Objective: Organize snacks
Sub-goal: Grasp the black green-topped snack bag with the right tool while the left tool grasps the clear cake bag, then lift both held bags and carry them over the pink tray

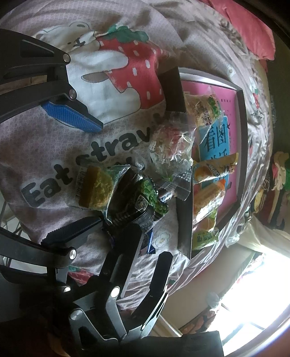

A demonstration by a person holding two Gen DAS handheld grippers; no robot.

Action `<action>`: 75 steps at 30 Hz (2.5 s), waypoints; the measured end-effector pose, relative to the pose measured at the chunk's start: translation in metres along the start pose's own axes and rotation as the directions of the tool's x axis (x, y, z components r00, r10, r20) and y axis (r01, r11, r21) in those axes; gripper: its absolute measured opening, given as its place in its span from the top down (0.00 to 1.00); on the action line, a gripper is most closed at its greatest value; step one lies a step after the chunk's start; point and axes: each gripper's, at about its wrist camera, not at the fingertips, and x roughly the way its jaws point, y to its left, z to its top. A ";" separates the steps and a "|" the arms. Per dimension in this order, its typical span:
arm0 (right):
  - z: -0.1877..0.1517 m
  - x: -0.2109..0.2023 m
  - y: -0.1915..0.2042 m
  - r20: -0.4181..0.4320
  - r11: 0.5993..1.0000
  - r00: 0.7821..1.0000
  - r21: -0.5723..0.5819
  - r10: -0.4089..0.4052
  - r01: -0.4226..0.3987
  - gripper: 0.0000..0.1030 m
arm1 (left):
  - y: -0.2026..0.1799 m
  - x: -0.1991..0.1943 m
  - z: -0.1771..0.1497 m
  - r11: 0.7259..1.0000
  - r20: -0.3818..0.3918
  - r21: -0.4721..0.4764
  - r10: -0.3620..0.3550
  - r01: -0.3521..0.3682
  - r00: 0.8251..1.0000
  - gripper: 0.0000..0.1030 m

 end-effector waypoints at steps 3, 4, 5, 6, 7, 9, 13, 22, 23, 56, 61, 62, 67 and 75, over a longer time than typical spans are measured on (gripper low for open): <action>-0.001 0.001 0.003 -0.003 1.000 1.000 -0.013 0.013 -0.013 0.17 | 0.001 0.000 0.001 1.000 0.005 0.000 -0.013 0.013 1.000 0.23; -0.001 0.002 0.003 -0.005 1.000 1.000 -0.015 0.019 -0.019 0.19 | 0.001 0.001 0.001 1.000 0.007 0.002 -0.017 0.017 1.000 0.23; -0.001 0.004 0.004 -0.010 1.000 1.000 -0.017 0.026 -0.026 0.20 | 0.001 0.001 0.001 1.000 0.007 0.005 -0.021 0.021 1.000 0.24; -0.001 0.005 0.004 -0.013 0.999 1.000 -0.019 0.028 -0.028 0.21 | 0.000 0.002 0.001 1.000 0.008 0.008 -0.022 0.021 1.000 0.24; -0.001 0.006 0.005 -0.017 0.999 0.999 -0.022 0.032 -0.033 0.23 | -0.001 0.002 0.000 1.000 0.008 0.012 -0.023 0.023 1.000 0.26; -0.001 0.009 0.006 -0.024 0.999 0.999 -0.031 0.041 -0.042 0.26 | -0.001 0.003 0.000 0.999 0.008 0.022 -0.026 0.025 1.000 0.28; -0.002 0.017 0.008 -0.048 0.998 0.997 -0.041 0.055 -0.057 0.34 | -0.003 0.006 0.000 0.999 0.007 0.036 -0.024 0.024 1.000 0.33; -0.002 0.030 0.014 -0.084 0.994 0.996 -0.095 0.039 -0.047 0.52 | -0.008 0.010 -0.002 0.997 -0.001 0.071 -0.017 0.017 1.000 0.39; -0.002 0.031 0.014 -0.087 0.994 0.996 -0.101 0.029 -0.038 0.53 | -0.009 0.011 -0.002 0.997 -0.001 0.073 -0.016 0.016 1.000 0.40; -0.002 0.004 -0.045 0.039 0.987 0.998 0.150 0.053 -0.059 0.66 | 0.004 -0.006 0.000 0.997 0.032 0.016 -0.077 0.076 0.997 0.60; -0.002 0.003 -0.045 0.047 0.987 0.997 0.149 0.053 -0.060 0.66 | 0.002 -0.012 0.000 0.996 0.045 0.020 -0.083 0.082 0.996 0.60; -0.002 0.002 -0.044 0.050 0.987 0.997 0.149 0.056 -0.063 0.66 | 0.002 -0.014 0.000 0.996 0.049 0.018 -0.084 0.083 0.995 0.60; -0.001 -0.002 -0.046 0.073 0.986 0.996 0.151 0.057 -0.068 0.66 | 0.002 -0.021 0.002 0.996 0.069 0.000 -0.089 0.089 0.994 0.60; 0.002 -0.009 -0.050 0.107 0.985 0.993 0.160 0.054 -0.071 0.66 | 0.003 -0.040 0.006 0.997 0.135 -0.021 -0.068 0.072 0.988 0.60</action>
